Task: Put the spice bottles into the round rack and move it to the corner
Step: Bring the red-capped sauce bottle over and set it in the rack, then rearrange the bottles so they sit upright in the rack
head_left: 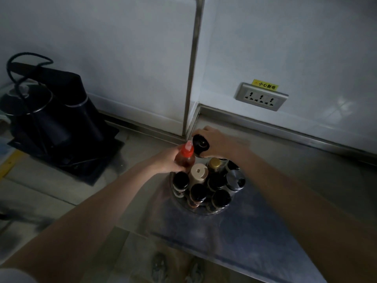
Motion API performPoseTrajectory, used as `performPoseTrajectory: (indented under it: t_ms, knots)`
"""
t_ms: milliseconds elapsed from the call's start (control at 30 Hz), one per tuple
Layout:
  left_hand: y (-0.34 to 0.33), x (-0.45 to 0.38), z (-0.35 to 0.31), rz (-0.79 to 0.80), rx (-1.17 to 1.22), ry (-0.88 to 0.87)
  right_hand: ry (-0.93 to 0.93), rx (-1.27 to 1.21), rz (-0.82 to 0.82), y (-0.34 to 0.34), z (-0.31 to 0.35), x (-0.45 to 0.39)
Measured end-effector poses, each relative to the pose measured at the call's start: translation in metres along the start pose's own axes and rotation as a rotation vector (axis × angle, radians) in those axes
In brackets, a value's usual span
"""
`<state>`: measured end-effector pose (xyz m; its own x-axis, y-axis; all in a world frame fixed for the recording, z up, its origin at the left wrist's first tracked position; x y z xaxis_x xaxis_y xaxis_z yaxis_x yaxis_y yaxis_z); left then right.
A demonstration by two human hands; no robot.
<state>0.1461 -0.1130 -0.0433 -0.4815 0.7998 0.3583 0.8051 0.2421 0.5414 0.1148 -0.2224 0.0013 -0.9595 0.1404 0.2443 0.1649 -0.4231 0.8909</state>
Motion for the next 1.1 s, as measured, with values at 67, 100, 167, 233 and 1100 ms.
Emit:
performPoseTrajectory:
  t_ms: [67, 100, 167, 233, 1100]
  knots:
    - [0.0, 0.0, -0.001, -0.024, 0.006, 0.006, 0.027, 0.041, -0.037, -0.001, 0.003, -0.002]
    - [0.002, 0.0, -0.002, -0.052, -0.012, 0.003, 0.032, 0.054, -0.043, -0.002, 0.003, -0.003]
    - [0.002, 0.001, -0.004, -0.094, -0.074, -0.012, 0.037, 0.06, -0.052, -0.003, 0.002, -0.004]
    - [0.0, 0.001, -0.006, -0.089, -0.106, -0.026, 0.026, 0.044, -0.04, -0.004, -0.002, -0.004]
    - [-0.039, 0.02, -0.117, -0.186, -0.502, -0.527, -0.255, 0.019, -0.013, 0.037, -0.067, 0.094]
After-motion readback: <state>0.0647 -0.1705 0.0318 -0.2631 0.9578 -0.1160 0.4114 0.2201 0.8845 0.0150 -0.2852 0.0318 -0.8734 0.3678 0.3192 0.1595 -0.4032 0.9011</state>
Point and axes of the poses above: each hand's wrist, its own x-axis away from the middle knuckle, its own y-axis out of the back of the hand, z = x × y, the point moved 8 cm from there along -x, towards the middle knuckle, and after that the axes turned 1 degree about -z, right-handed, at the moved point
